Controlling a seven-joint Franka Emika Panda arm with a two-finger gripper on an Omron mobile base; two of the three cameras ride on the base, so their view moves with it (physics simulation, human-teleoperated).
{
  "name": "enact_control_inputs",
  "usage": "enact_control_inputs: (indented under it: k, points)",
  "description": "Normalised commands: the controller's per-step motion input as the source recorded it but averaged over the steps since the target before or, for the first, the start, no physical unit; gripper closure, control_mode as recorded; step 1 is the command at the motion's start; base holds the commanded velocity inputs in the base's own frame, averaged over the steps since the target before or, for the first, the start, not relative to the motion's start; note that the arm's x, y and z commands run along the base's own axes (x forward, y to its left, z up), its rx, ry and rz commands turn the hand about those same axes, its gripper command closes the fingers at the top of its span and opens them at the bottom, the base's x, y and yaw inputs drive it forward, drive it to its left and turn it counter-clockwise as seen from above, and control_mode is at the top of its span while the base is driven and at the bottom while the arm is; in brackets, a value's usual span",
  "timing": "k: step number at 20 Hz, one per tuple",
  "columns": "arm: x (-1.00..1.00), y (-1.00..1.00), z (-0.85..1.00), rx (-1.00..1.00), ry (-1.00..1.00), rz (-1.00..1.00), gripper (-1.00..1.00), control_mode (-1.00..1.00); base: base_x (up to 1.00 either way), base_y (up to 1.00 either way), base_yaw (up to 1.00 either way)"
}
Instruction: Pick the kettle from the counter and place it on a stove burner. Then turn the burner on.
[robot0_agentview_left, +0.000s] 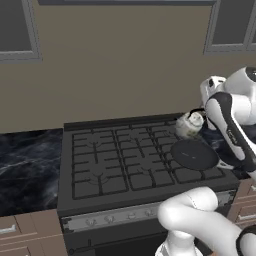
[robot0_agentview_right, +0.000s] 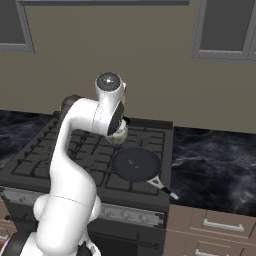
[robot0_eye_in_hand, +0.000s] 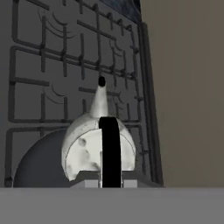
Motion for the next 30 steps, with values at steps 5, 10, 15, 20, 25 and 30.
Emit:
enact_control_inputs:
  k: [5,10,15,20,25,30]
  points:
    - [-0.03,0.94,0.75,-0.06,0.00,0.09,1.00,-1.00,0.00,0.00,0.00]
    - [0.00,0.77,0.68,-0.04,0.02,0.11,1.00,-1.00,0.00,0.00,0.00]
    - [-0.02,0.76,0.14,-0.10,0.17,0.12,1.00,-1.00,0.00,0.00,0.00]
    - [-0.11,0.78,0.00,-0.12,0.23,0.13,1.00,-1.00,0.00,0.00,0.00]
    - [-0.39,0.64,0.00,-0.15,0.14,0.14,1.00,-1.00,0.00,0.00,0.00]
    - [-0.58,0.24,-0.15,-0.10,0.01,0.15,1.00,-1.00,0.00,0.00,0.00]
